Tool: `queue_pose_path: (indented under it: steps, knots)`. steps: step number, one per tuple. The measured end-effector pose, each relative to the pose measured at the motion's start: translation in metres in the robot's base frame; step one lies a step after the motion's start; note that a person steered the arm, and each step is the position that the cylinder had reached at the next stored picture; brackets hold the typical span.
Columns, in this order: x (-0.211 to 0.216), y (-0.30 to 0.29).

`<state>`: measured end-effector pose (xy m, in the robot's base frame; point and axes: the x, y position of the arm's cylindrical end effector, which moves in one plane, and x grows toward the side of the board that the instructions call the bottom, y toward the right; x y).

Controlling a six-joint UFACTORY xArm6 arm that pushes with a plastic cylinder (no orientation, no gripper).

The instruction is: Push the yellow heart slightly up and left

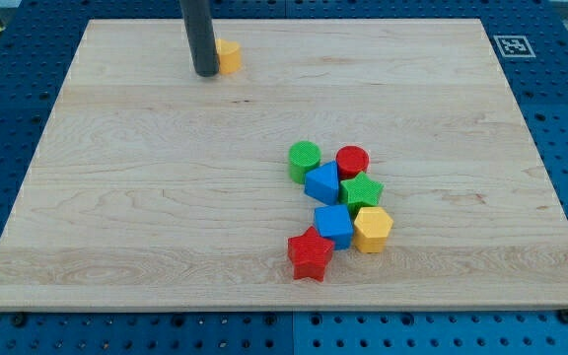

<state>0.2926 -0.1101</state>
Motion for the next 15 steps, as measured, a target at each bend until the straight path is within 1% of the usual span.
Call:
queue_pose_path:
  steps: [1,2,3,4,7,8,9,10,12,13,15]
  knots:
    - [-0.007,0.000]
    - [0.011,0.001]
    - [0.023,0.035]
    - [-0.017,0.071]
    - [-0.026,0.077]
    - [-0.023,0.079]
    - [-0.005,0.079]
    - [0.002,0.079]
    - [0.002,0.072]
    - [-0.003,0.046]
    - [-0.043,0.016]
